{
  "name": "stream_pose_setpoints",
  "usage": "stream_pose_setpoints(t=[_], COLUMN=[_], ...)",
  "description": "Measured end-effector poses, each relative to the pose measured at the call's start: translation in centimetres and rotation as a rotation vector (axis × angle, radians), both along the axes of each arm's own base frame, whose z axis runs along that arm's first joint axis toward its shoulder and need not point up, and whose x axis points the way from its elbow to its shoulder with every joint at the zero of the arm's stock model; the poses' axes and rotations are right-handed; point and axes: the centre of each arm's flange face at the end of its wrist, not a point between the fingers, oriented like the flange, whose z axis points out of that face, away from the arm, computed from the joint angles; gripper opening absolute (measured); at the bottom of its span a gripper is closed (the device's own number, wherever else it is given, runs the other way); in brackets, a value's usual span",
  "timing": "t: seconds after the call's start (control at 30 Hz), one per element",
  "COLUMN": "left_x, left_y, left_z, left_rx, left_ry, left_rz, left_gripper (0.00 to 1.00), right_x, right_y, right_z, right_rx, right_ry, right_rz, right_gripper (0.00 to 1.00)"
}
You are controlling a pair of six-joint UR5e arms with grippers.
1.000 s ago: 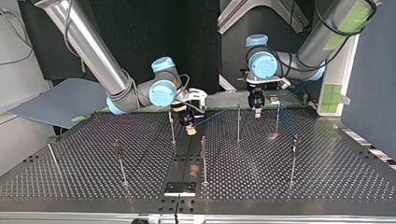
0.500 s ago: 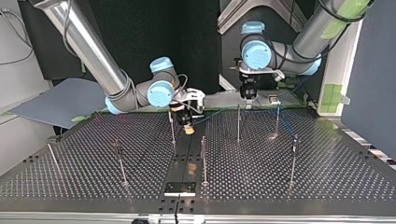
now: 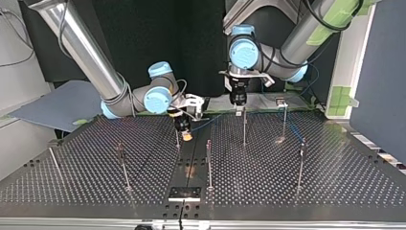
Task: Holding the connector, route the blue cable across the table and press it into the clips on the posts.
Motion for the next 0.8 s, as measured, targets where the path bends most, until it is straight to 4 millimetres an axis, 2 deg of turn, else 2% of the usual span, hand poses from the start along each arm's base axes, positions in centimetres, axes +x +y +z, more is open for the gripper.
stream_pose_setpoints(t=[0.2,0.43,0.8], left_x=[-0.3,-0.2,1.7], left_y=[-2.8,-4.8,-5.2], left_z=[0.9,0.1,-2.6], left_rx=[-0.029,-0.037,-0.057], left_ry=[-0.024,-0.011,-0.01], left_rz=[-0.056,-0.082,-0.005], left_gripper=[1.0,1.0,1.0], right_x=[-0.5,-0.6,-0.6], right_y=[-0.5,-0.6,-0.6], right_z=[0.2,0.2,0.4], right_rx=[-0.003,-0.004,-0.006], right_ry=[-0.002,-0.003,-0.004], right_rz=[-0.009,-0.011,-0.011], right_gripper=[0.0,0.0,0.0])
